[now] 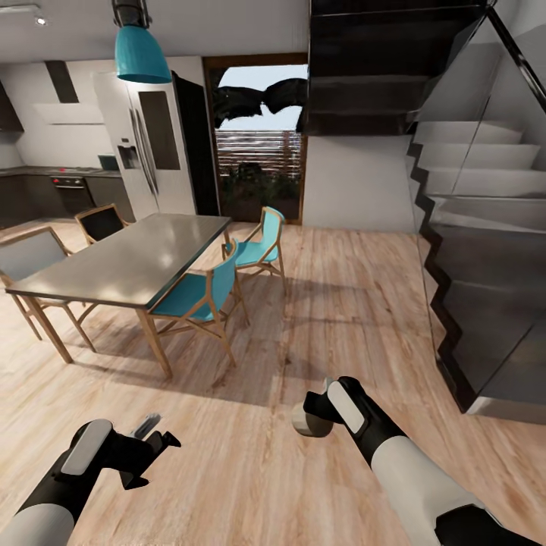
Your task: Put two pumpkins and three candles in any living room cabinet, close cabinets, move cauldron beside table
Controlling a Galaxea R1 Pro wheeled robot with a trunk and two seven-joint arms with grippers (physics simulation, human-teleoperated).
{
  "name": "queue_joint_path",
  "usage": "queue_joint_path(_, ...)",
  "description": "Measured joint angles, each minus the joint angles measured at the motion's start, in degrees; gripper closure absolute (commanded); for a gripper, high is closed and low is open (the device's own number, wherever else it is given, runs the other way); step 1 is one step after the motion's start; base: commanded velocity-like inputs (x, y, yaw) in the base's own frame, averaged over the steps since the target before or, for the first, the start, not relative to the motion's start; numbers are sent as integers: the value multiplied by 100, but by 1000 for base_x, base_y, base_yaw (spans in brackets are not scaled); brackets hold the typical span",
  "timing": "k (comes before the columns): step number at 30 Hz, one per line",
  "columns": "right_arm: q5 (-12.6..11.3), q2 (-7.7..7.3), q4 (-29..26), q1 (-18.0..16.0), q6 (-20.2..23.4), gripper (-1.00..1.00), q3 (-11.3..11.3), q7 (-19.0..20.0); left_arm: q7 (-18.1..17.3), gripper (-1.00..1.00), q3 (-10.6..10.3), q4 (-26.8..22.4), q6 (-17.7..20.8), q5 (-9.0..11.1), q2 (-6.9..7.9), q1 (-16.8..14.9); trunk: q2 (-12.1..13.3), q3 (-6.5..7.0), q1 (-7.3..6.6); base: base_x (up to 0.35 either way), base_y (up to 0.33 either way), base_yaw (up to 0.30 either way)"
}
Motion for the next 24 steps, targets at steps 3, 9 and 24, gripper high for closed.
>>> queue_joint_path(3,0,0,0,0,0,100,0,0,0,-100,-3,0,0,0,1,0,0,20,0,0,0,223)
queue_joint_path(9,0,0,0,0,0,100,0,0,-2,-100,-4,-1,0,0,1,0,0,60,0,0,0,223)
queue_joint_path(24,0,0,0,0,0,100,0,0,0,-100,-4,0,0,3,-7,0,0,161,0,0,0,223)
